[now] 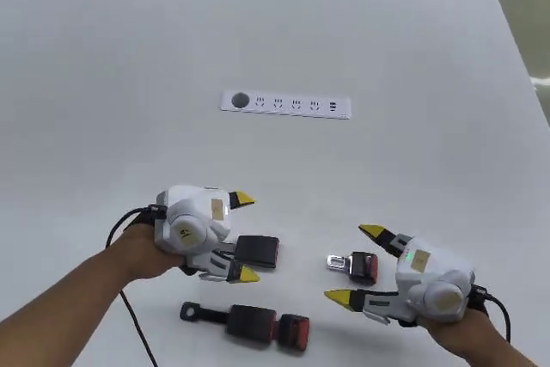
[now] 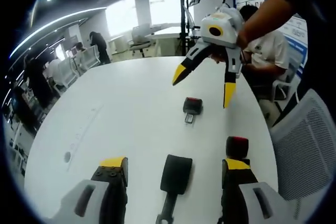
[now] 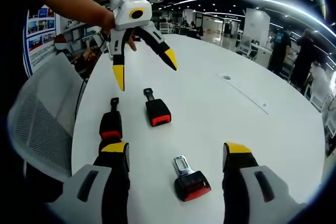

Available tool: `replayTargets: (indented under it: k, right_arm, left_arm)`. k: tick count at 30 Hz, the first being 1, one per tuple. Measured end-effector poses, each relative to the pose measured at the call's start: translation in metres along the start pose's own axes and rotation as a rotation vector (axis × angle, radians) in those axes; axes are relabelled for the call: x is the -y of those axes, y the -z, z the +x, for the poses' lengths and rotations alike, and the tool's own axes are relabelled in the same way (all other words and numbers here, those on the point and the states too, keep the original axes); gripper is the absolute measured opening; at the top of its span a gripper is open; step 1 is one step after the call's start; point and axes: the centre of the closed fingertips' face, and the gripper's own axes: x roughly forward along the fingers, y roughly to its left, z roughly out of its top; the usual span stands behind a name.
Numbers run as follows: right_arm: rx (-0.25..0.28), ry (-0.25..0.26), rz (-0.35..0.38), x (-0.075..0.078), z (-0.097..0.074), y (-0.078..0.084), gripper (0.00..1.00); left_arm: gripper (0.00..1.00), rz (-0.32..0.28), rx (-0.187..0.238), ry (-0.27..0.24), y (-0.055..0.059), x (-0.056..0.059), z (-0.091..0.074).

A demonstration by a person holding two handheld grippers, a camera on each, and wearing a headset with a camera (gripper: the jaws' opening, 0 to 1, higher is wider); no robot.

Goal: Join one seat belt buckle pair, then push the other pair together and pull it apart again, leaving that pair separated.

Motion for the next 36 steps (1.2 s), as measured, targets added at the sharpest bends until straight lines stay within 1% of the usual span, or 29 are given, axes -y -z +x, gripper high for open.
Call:
replayTargets:
  k: [3,5,10,13,14,17,20,22,26,31,33,36]
  right_arm:
    - [-0.012,-0.017,-0.006,0.004,0.0,0.004,0.73]
    - [-0.018,-0.032,0.001,0.006,0.0,0.006,0.74]
    - [-0.039,-0.055,0.005,0.011,0.0,0.013,0.76]
    - [-0.053,-0.072,0.009,0.015,0.0,0.02,0.75]
    - [-0.066,-0.078,0.006,0.016,0.0,0.024,0.75]
    - [-0.083,-0.09,0.006,0.017,0.001,0.028,0.75]
    - [-0.112,-0.109,0.0,0.019,0.003,0.04,0.74]
    - [-0.127,-0.121,0.011,0.021,0.004,0.049,0.73]
    - [-0.154,-0.147,0.009,0.02,0.007,0.06,0.71]
    - [-0.193,-0.18,0.001,0.018,0.011,0.076,0.71]
    - [-0.203,-0.195,0.008,0.016,0.012,0.08,0.7]
    - [-0.214,-0.207,0.0,0.015,0.012,0.086,0.69]
  left_arm:
    - [0.75,-0.003,-0.002,-0.001,0.0,-0.006,0.0]
    - [0.75,-0.004,-0.002,0.003,0.001,-0.008,0.001]
    - [0.75,-0.014,-0.014,0.022,0.007,-0.012,0.01]
    - [0.75,-0.02,-0.025,0.043,0.012,-0.011,0.018]
    - [0.75,-0.017,-0.027,0.048,0.012,-0.01,0.02]
    - [0.74,-0.028,-0.035,0.065,0.017,-0.01,0.028]
    - [0.73,-0.04,-0.057,0.086,0.026,-0.008,0.035]
    - [0.73,-0.044,-0.069,0.098,0.031,-0.005,0.04]
    - [0.72,-0.057,-0.083,0.118,0.041,-0.002,0.048]
    - [0.72,-0.09,-0.099,0.141,0.052,0.003,0.056]
    - [0.71,-0.093,-0.099,0.147,0.054,0.005,0.059]
    - [0.71,-0.103,-0.097,0.155,0.059,0.005,0.062]
